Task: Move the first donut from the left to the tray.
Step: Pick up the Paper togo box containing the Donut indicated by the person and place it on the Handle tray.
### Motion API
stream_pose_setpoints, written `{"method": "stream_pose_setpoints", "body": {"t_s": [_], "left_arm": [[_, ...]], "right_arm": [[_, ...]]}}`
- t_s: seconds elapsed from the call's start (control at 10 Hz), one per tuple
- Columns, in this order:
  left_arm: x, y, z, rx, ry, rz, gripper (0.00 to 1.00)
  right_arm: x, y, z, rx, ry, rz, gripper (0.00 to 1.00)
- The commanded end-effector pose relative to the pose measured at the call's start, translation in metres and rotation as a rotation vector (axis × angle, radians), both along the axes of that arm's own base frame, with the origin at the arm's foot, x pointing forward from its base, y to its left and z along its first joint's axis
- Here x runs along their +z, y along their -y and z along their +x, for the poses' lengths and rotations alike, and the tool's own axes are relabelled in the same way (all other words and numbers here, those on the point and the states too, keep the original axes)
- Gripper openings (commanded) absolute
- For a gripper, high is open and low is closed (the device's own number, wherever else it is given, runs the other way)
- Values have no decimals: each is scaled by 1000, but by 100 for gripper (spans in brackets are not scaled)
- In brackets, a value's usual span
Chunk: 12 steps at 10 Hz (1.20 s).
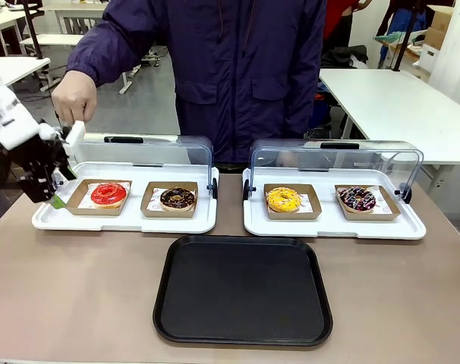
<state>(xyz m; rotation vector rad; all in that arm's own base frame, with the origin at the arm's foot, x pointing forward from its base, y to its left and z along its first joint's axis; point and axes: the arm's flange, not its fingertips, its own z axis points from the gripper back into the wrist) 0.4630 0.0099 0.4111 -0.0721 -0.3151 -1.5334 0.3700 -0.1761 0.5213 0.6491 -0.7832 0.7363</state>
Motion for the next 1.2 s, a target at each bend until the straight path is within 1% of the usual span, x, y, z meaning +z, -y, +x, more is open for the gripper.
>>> {"method": "stream_pose_setpoints", "body": {"t_s": [0.0,0.1,0.2,0.4,0.5,0.8,1.1], "left_arm": [[-22,-5,16,-9,49,4,100],[-19,-3,10,4,35,-18,100],[-17,0,7,-4,11,15,100],[-17,0,7,-4,11,15,100],[-25,0,12,2,15,19,100],[-36,7,33,13,-8,108,100],[-55,6,50,28,-2,161,100]], "right_arm": [[1,1,3,11,33,14,100],[1,1,3,11,33,14,100],[1,1,3,11,33,14,100],[1,1,3,11,33,14,100],[1,1,3,11,33,14,100],[1,1,3,11,33,14,100],[1,1,3,11,33,14,100]]}}
